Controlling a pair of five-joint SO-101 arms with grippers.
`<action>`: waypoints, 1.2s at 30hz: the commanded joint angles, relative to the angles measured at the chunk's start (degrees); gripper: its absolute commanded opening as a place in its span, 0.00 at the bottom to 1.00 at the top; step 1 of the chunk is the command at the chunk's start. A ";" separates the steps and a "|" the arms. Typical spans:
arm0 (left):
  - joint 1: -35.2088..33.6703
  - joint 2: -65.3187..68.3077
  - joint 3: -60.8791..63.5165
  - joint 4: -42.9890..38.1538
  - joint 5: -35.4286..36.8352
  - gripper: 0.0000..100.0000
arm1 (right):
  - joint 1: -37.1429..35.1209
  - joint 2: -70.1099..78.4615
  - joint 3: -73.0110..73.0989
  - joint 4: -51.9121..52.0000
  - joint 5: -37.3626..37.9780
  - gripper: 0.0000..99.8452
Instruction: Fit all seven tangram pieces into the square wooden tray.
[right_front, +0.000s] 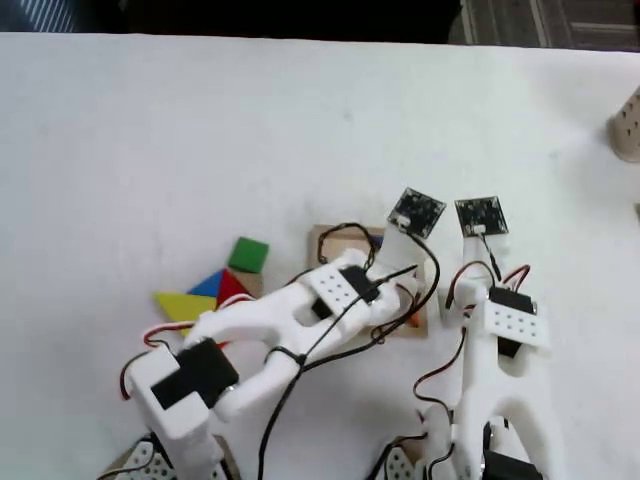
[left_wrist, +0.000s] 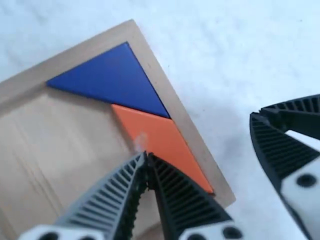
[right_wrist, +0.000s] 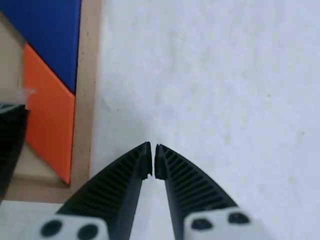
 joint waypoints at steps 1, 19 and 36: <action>-3.21 -1.01 -2.29 -0.79 0.26 0.02 | 0.13 -1.63 -0.35 0.31 0.53 0.02; -27.82 -15.52 3.34 24.62 -17.14 0.02 | 0.22 -1.63 -0.35 0.31 0.53 0.02; -37.05 -34.68 24.26 11.78 -23.56 0.02 | 0.22 -1.63 -0.35 0.48 0.53 0.02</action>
